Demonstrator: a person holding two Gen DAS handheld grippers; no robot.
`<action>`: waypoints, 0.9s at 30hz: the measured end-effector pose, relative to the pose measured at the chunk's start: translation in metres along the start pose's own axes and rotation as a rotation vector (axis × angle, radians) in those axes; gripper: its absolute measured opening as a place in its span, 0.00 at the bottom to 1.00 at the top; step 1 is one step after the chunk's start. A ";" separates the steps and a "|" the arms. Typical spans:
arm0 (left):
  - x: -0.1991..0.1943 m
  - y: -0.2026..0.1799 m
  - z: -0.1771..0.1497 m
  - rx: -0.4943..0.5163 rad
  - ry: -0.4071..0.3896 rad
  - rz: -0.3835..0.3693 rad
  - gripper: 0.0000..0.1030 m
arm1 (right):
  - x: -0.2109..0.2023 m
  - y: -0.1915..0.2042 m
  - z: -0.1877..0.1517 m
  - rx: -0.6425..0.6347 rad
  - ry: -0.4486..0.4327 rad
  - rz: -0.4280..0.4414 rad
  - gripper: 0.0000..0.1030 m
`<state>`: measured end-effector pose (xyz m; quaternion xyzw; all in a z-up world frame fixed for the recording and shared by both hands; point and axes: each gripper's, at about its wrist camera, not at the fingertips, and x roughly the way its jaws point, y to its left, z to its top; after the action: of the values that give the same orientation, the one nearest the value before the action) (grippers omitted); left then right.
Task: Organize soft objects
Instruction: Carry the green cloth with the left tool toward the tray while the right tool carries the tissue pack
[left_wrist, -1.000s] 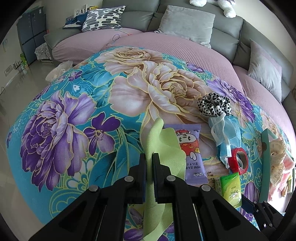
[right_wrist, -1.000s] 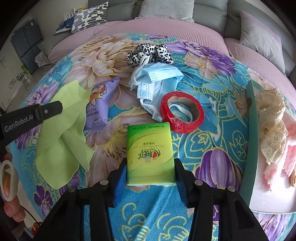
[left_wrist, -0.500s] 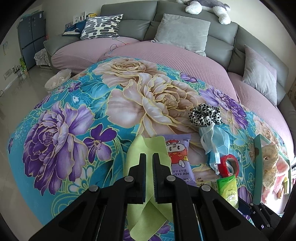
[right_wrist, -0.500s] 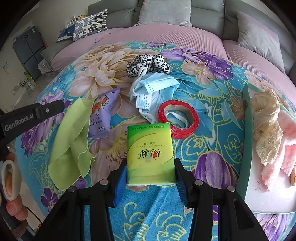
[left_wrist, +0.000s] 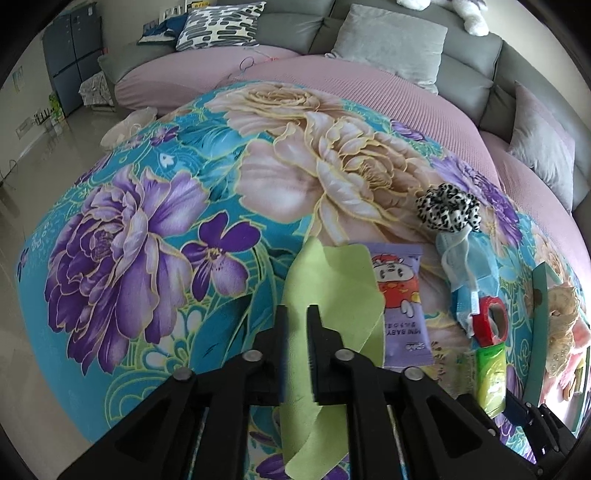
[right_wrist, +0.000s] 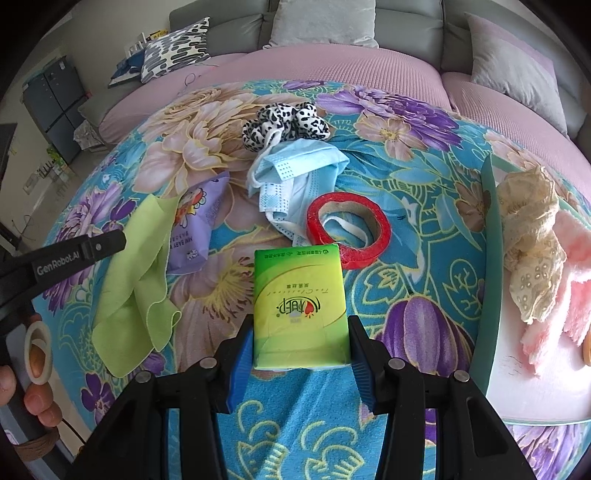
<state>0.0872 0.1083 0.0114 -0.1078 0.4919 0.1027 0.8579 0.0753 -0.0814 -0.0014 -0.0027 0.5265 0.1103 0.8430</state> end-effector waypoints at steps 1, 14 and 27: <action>0.001 0.001 0.000 -0.002 0.005 0.001 0.28 | 0.000 -0.001 0.000 0.002 0.001 -0.001 0.49; 0.020 0.005 -0.007 0.007 0.110 -0.076 0.53 | -0.001 -0.007 0.000 0.009 0.007 -0.035 0.49; 0.023 -0.026 -0.024 0.151 0.148 -0.092 0.63 | -0.007 -0.014 -0.001 0.028 -0.002 -0.056 0.49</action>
<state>0.0865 0.0779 -0.0180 -0.0725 0.5549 0.0178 0.8286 0.0742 -0.0959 0.0030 -0.0055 0.5267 0.0791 0.8463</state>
